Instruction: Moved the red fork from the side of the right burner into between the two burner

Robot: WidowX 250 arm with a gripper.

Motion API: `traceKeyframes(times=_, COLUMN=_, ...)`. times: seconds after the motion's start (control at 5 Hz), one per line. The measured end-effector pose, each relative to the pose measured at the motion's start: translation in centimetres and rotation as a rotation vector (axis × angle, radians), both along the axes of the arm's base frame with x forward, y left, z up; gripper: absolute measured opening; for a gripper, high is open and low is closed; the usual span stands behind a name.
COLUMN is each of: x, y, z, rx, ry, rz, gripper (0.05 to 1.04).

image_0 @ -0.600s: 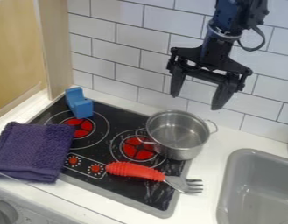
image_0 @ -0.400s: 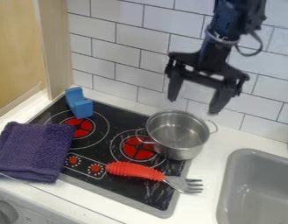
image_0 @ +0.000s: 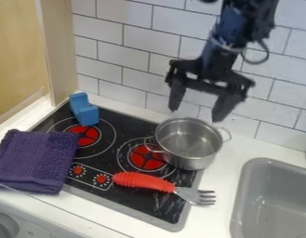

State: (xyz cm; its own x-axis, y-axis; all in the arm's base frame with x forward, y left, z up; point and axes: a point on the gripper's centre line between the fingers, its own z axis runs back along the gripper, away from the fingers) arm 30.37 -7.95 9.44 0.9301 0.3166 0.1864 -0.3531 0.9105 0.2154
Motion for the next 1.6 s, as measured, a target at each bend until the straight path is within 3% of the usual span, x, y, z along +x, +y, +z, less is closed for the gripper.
traceKeyframes(times=0.4, x=-2.9, y=1.5, z=3.1, rx=-0.049, ry=-0.158, rz=0.465, gripper=0.999)
traceKeyframes(times=0.8, x=-7.7, y=2.9, z=2.8, rx=-0.028, ry=-0.183, rz=0.977, gripper=0.999)
traceKeyframes(times=1.0, x=-9.7, y=3.5, z=1.9, rx=-0.009, ry=-0.227, rz=1.217, gripper=0.999)
traceKeyframes(times=1.2, x=-10.6, y=3.7, z=0.7, rx=-0.013, ry=-0.218, rz=1.33, gripper=0.999)
traceKeyframes(times=1.4, x=-10.4, y=3.9, z=-0.3, rx=-0.06, ry=-0.221, rz=1.365, gripper=0.999)
traceKeyframes(times=1.6, x=-10.2, y=4.0, z=-1.2, rx=-0.073, ry=-0.219, rz=1.364, gripper=0.999)
